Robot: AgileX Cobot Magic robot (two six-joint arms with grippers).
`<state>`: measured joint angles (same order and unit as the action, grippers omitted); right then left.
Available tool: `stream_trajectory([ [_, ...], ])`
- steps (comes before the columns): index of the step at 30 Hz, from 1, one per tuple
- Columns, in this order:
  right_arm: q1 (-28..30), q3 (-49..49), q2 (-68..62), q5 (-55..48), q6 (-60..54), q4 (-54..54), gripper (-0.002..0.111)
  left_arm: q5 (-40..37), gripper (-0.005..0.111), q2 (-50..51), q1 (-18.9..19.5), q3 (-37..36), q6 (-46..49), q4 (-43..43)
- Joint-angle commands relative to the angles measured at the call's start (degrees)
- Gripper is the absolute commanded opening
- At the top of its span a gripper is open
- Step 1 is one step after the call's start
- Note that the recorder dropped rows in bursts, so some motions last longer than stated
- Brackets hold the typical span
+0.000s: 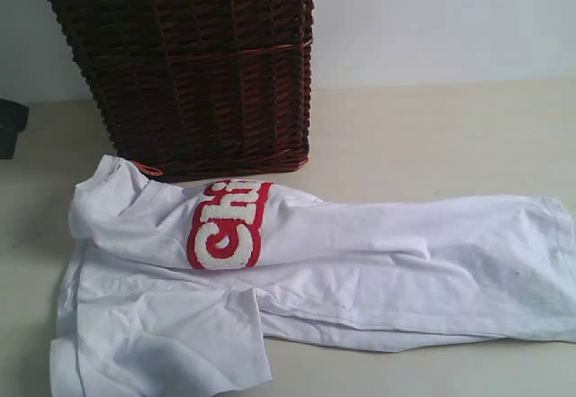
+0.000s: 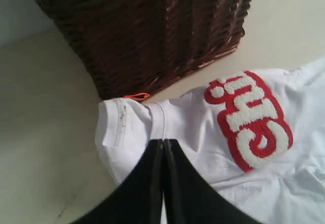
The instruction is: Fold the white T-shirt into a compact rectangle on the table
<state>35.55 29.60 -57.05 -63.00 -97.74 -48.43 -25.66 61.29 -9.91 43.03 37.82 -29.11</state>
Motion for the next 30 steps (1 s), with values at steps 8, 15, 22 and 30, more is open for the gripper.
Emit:
stream_trajectory([
  [8, 0.1, 0.5, 9.0, 1.0, -1.0, 0.1, 0.0, 9.0, 0.0, -26.2, 5.5, -21.2, -0.8, -1.7],
  [15, 0.1, 0.5, 9.8, 1.8, -1.0, 0.4, 0.0, 10.9, 0.0, -40.4, 11.5, -28.5, -0.5, -1.4],
  [22, 0.1, 0.5, 8.1, 16.2, -0.9, -4.8, 0.0, 4.8, 0.0, -43.4, 13.0, -34.3, -0.5, -1.6],
  [30, 0.1, 0.5, -3.3, 12.1, -5.2, -5.1, 0.0, 1.9, 0.0, -43.4, 13.0, -36.8, 2.5, 0.5],
])
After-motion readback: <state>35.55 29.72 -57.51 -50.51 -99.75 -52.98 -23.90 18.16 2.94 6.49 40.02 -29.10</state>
